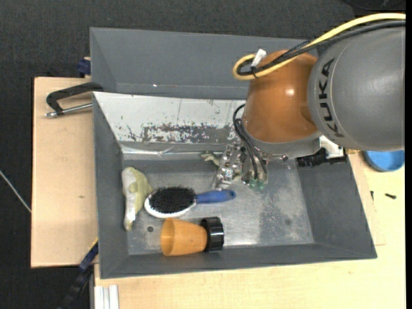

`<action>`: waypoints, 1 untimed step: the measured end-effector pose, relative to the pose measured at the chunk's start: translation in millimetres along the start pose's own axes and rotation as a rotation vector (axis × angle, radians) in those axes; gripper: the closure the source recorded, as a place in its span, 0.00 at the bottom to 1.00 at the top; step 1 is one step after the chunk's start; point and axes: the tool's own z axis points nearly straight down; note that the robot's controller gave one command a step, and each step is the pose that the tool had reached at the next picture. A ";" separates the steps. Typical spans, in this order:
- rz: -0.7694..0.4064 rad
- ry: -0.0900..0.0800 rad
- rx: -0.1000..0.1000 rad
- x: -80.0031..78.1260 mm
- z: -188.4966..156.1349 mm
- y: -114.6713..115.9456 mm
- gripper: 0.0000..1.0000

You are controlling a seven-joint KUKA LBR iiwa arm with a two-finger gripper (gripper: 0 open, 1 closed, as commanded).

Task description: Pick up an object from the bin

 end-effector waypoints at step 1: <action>0.000 0.009 0.004 1.9 4.9 -1.1 0.00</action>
Offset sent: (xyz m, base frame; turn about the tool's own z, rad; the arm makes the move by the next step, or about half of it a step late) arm 0.0000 0.0000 0.0000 0.0000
